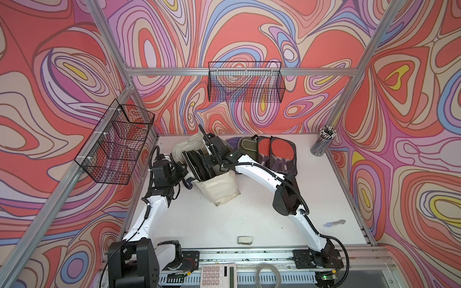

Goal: Remove the ping pong set from the canvas bag
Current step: Pick up the ping pong set from the canvas bag.

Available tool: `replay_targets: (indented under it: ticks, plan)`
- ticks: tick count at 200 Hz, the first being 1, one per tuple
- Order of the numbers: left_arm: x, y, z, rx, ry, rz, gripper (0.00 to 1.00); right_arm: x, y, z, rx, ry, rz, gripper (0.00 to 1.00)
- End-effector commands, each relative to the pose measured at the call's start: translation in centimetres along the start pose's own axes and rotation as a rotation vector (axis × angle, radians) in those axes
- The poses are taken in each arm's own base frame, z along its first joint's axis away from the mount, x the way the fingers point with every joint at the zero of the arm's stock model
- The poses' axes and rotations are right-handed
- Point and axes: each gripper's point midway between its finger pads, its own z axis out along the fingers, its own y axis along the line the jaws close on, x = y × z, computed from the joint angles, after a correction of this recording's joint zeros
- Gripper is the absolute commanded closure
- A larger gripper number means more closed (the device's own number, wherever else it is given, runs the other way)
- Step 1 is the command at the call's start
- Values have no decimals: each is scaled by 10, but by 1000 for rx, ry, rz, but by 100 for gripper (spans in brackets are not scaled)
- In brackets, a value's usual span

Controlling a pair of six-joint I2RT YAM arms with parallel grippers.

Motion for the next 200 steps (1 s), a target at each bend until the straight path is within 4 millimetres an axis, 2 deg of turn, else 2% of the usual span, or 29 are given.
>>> replay_targets:
  ticks: [1,70,85,97,110,121,166,200]
  plan:
    - [0,0,-1,16,-6,-6,100,25,-8,17,50,62,-35,21]
    - [-1,-2,0,24,-7,-8,100,41,2,20,50,95,-72,33]
    - [0,-1,0,21,-6,-9,100,44,5,22,50,102,-77,38]
    - [-1,-1,-1,20,-9,-7,100,46,5,23,49,106,-76,49]
    - [-2,-1,-2,19,-12,-5,100,46,6,23,48,106,-75,73]
    - [-1,-1,-2,18,-12,-4,100,45,6,21,52,101,-73,100]
    - [-1,0,-2,15,-14,-7,100,27,5,8,55,63,-65,100]
    - [-2,0,-3,14,-16,-6,100,1,8,-11,39,7,-52,100]
